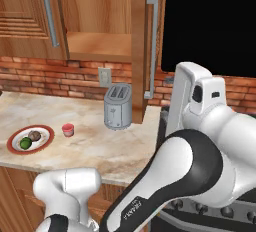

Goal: Pick the avocado and bread from the counter and place them on the plate. Then pick the jam from the cabinet and place it next to the plate. Lastly close the cabinet door.

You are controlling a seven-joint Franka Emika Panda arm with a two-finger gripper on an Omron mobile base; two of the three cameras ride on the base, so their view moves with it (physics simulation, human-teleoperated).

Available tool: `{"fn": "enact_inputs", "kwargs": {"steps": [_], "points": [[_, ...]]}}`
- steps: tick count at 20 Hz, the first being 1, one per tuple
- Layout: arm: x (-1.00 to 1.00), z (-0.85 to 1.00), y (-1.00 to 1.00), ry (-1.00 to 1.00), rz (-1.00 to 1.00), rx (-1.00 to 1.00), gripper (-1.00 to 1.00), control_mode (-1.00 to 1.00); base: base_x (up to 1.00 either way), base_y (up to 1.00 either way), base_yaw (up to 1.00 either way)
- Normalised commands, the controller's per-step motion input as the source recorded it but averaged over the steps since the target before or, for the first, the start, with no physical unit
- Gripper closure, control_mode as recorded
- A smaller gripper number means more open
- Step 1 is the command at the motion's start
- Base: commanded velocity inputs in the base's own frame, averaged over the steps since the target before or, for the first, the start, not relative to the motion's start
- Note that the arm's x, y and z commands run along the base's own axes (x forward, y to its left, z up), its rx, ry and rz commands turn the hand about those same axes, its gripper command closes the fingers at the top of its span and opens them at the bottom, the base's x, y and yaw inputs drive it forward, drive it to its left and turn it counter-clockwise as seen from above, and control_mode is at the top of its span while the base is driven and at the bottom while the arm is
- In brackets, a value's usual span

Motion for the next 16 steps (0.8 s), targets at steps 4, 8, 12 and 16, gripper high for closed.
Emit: {"fn": "enact_inputs", "kwargs": {"steps": [4, 8, 12, 16], "points": [[0.45, 0.0, -0.26, 0.0, 0.2, 0.02, -1.0, -1.0, 0.0, 0.0, 0.0], [0.47, -0.03, -0.18, 0.0, 0.2, 0.0, -1.0, -1.0, 0.0, 0.0, 0.0], [0.46, -0.05, -0.08, 0.0, 0.21, 0.0, -1.0, -1.0, 0.0, 0.0, 0.0], [0.43, -0.03, -0.05, 0.0, 0.22, 0.0, -1.0, -1.0, 0.0, 0.0, 0.0]]}}
